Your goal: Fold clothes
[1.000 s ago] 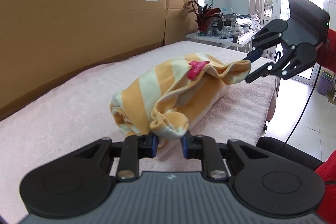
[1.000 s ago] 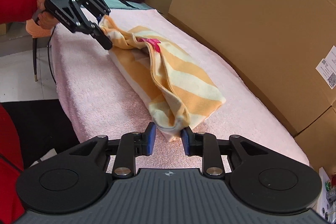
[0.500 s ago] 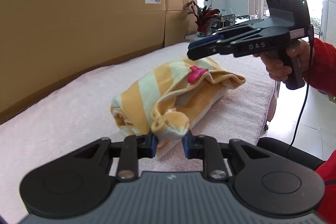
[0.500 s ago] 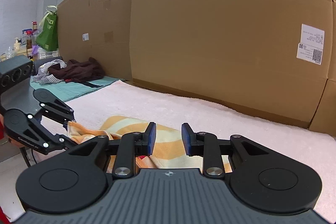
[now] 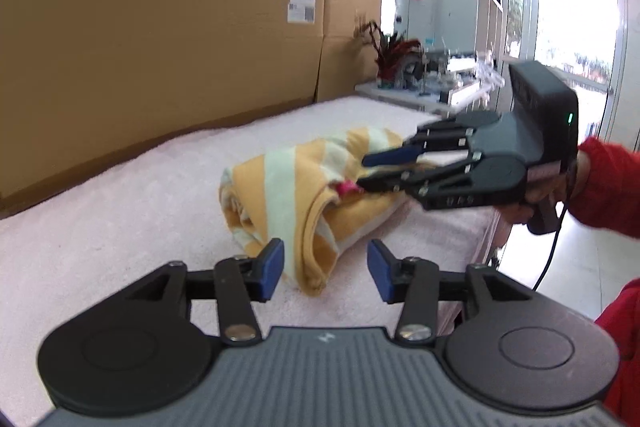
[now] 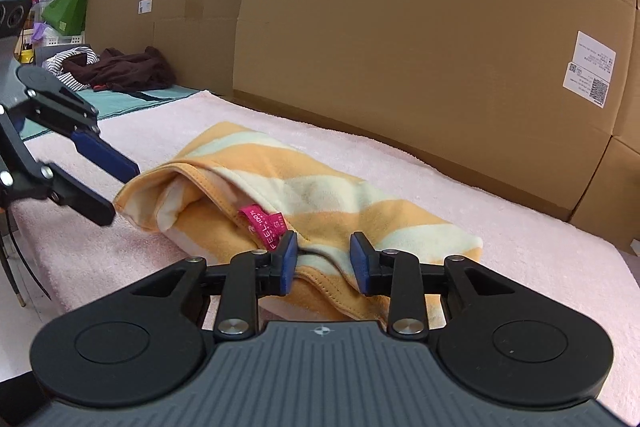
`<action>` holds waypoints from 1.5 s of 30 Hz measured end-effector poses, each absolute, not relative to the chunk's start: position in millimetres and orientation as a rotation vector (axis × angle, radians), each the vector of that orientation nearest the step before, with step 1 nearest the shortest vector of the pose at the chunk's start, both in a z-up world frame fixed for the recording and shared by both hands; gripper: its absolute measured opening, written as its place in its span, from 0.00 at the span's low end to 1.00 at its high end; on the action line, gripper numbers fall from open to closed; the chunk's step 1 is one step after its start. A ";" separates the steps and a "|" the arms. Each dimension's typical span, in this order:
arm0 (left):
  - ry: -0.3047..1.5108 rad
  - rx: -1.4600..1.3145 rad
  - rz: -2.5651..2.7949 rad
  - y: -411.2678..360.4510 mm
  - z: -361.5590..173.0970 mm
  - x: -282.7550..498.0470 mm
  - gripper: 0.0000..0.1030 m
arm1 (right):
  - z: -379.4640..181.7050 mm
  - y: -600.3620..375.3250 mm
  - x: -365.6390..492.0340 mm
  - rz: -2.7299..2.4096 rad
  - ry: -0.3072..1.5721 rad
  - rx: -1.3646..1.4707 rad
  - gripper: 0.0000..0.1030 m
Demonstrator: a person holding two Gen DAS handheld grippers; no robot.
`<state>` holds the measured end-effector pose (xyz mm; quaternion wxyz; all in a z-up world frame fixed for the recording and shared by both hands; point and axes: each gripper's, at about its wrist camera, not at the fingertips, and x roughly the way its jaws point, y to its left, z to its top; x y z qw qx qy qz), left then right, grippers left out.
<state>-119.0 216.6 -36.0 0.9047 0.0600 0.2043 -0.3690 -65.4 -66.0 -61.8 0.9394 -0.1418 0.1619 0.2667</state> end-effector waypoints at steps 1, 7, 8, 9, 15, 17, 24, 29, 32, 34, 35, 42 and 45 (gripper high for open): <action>0.398 0.094 -0.766 215.7 -30.2 -116.5 0.55 | -63.0 -66.9 -65.7 0.545 0.323 -0.292 0.32; 0.335 -0.084 -0.795 196.6 -14.8 -87.1 0.53 | -66.8 -76.5 -64.1 0.589 0.291 -0.284 0.32; 0.348 -0.103 -0.791 189.9 -18.1 -79.7 0.52 | -67.0 -76.9 -63.8 0.592 0.288 -0.280 0.32; 0.364 -0.115 -0.774 183.5 -23.3 -72.9 0.51 | -67.5 -78.1 -63.9 0.595 0.284 -0.275 0.32; 0.499 -0.228 -0.696 180.1 -66.8 -53.3 0.40 | -68.8 -95.9 -67.1 0.612 0.271 -0.226 0.32; 0.490 -0.213 -0.694 179.6 -75.9 -63.2 0.41 | -68.9 -101.8 -68.0 0.617 0.269 -0.211 0.32; 0.479 -0.208 -0.680 180.7 -78.0 -66.8 0.47 | -61.1 -112.2 -69.8 0.639 0.274 -0.190 0.32; 0.455 -0.161 -0.704 175.7 -77.3 -73.6 0.61 | -37.0 -135.1 -72.8 0.597 0.277 -0.021 0.22; 0.445 -0.133 -0.709 171.1 -75.5 -78.2 0.65 | -38.9 -120.3 -69.8 0.586 0.285 -0.051 0.22; 0.441 -0.110 -0.704 168.2 -73.6 -81.9 0.65 | -43.3 -115.3 -70.1 0.578 0.289 -0.089 0.22; 0.439 -0.095 -0.702 167.2 -72.6 -83.5 0.65 | -46.2 -112.9 -71.6 0.581 0.287 -0.119 0.22; 0.447 -0.011 -0.677 171.1 -65.3 -87.7 0.65 | -61.5 -91.2 -77.6 0.568 0.232 -0.339 0.26; 0.444 -0.004 -0.668 176.0 -60.5 -90.7 0.65 | -59.9 -96.9 -75.8 0.531 0.236 -0.322 0.27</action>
